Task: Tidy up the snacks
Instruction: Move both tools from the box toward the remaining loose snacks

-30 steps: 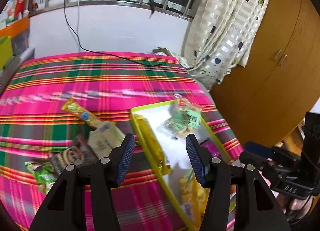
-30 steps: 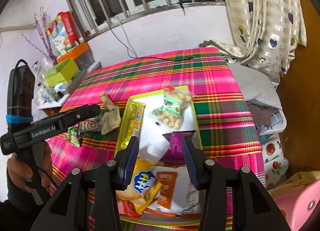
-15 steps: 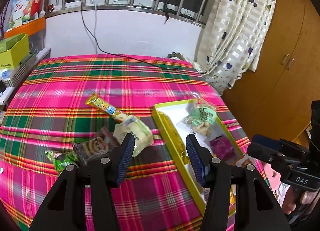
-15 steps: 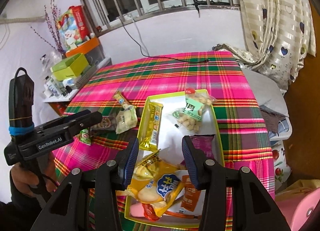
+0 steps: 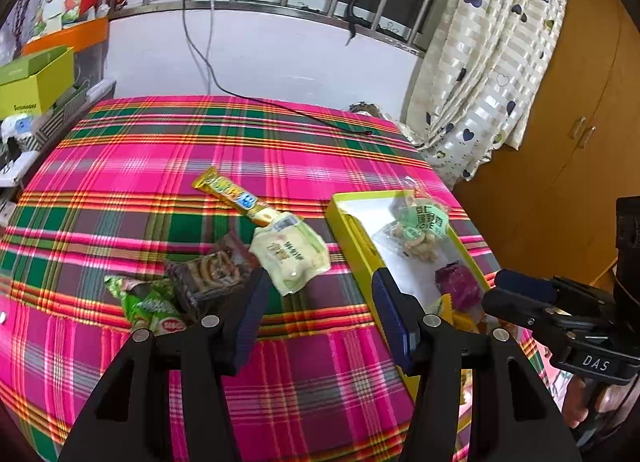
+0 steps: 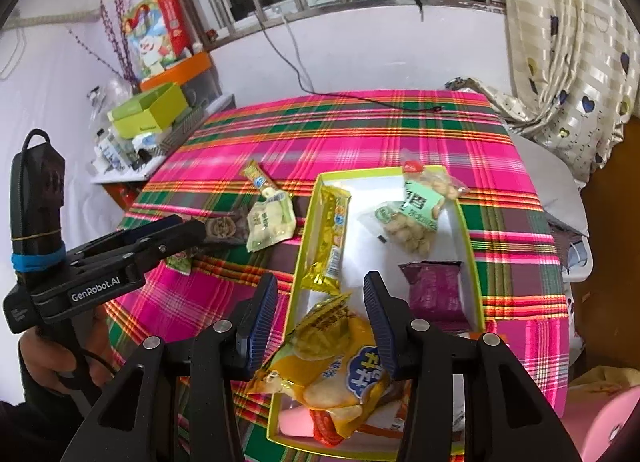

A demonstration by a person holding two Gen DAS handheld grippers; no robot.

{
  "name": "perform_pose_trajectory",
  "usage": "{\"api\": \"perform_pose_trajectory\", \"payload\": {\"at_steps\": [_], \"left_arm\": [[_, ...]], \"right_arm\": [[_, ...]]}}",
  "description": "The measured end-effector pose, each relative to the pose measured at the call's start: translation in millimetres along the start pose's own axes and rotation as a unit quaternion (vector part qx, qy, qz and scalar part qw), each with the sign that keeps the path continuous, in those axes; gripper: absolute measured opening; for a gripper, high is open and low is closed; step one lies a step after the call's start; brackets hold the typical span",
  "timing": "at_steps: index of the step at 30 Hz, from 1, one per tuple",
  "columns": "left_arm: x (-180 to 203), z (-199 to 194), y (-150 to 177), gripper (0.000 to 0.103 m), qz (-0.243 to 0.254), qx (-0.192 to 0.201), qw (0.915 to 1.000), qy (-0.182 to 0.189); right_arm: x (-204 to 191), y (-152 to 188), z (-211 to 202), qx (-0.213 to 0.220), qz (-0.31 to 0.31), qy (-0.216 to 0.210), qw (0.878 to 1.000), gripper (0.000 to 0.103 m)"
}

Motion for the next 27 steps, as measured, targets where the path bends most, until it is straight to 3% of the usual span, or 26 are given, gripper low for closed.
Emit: {"api": "perform_pose_trajectory", "payload": {"at_steps": [19, 27], "left_arm": [[-84, -17, 15, 0.055, -0.081, 0.008, 0.9941, -0.072], [-104, -16, 21, 0.055, -0.093, 0.006, 0.9925, -0.080]], "right_arm": [[-29, -22, 9, 0.014, -0.047, -0.032, 0.998, 0.043], [-39, -36, 13, 0.028, -0.063, -0.050, 0.996, 0.042]]}}
Point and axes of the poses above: each gripper's, at about its wrist camera, not at the fingertips, and z roughly the way its jaws point, x to its right, y to its underside, the point moved 2 cm from there along z, roughly the way its jaws point, and after that the axes turned 9 degrees about x, right-handed, at the moved point
